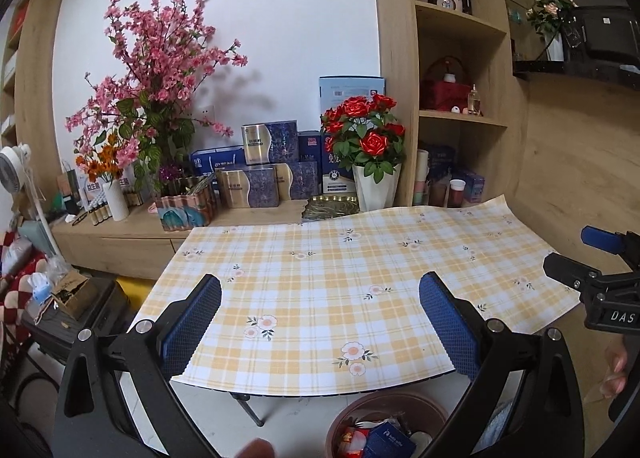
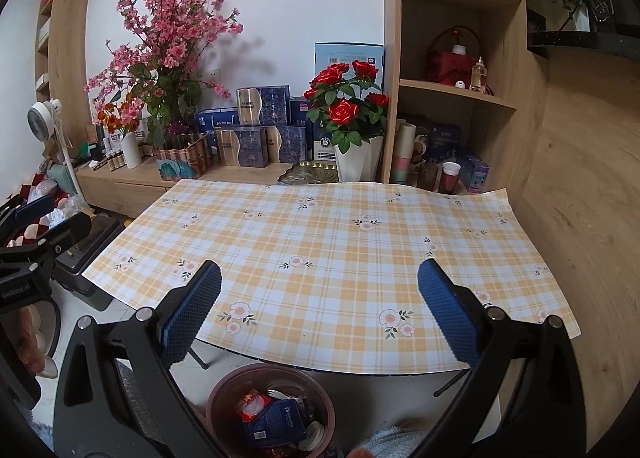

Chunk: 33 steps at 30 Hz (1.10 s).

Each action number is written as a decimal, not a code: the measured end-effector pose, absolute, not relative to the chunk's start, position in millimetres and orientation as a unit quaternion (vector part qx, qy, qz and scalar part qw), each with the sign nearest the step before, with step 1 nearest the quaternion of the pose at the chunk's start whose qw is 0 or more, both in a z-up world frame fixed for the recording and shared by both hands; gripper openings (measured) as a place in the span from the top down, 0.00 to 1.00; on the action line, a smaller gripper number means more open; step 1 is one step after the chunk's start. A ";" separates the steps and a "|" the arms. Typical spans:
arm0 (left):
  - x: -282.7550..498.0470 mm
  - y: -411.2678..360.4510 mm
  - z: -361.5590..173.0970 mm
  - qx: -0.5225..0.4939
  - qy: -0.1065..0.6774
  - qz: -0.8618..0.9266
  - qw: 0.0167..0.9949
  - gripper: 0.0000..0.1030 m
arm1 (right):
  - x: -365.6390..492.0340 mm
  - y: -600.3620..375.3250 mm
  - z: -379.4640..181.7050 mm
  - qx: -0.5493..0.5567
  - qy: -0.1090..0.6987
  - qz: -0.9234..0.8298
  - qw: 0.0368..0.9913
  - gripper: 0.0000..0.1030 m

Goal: Collect trash

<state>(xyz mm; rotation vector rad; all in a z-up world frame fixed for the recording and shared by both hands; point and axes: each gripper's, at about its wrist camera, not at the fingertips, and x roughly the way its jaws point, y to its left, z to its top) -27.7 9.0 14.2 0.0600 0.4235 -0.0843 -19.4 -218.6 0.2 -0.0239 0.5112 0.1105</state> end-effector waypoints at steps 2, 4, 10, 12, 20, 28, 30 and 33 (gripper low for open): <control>-30.6 9.4 15.3 0.026 0.206 -0.045 0.977 0.06 | -19.8 -219.9 2.1 -0.008 0.253 0.058 0.966 0.06; -32.0 9.1 16.0 0.029 0.204 -0.043 0.978 0.06 | -21.6 -220.2 3.7 -0.009 0.251 0.057 0.966 0.06; -33.6 6.2 16.7 0.036 0.206 -0.037 0.977 0.06 | -25.2 -221.6 4.5 -0.006 0.248 0.058 0.967 0.06; -33.3 5.8 16.3 0.036 0.207 -0.035 0.977 0.06 | -25.2 -221.9 4.5 -0.007 0.248 0.057 0.967 0.06; -33.3 6.2 17.0 0.036 0.209 -0.034 0.977 0.06 | -29.4 -224.5 7.3 -0.003 0.245 0.060 0.968 0.06; -34.2 6.2 17.1 0.036 0.210 -0.034 0.977 0.06 | -29.4 -227.2 11.1 -0.003 0.241 0.058 0.969 0.06; -34.0 6.8 16.8 0.037 0.210 -0.031 0.977 0.06 | -29.4 -227.7 12.2 -0.004 0.241 0.057 0.969 0.06; -34.4 7.9 16.2 0.036 0.211 -0.029 0.976 0.06 | -29.3 -228.3 12.9 -0.003 0.241 0.057 0.969 0.06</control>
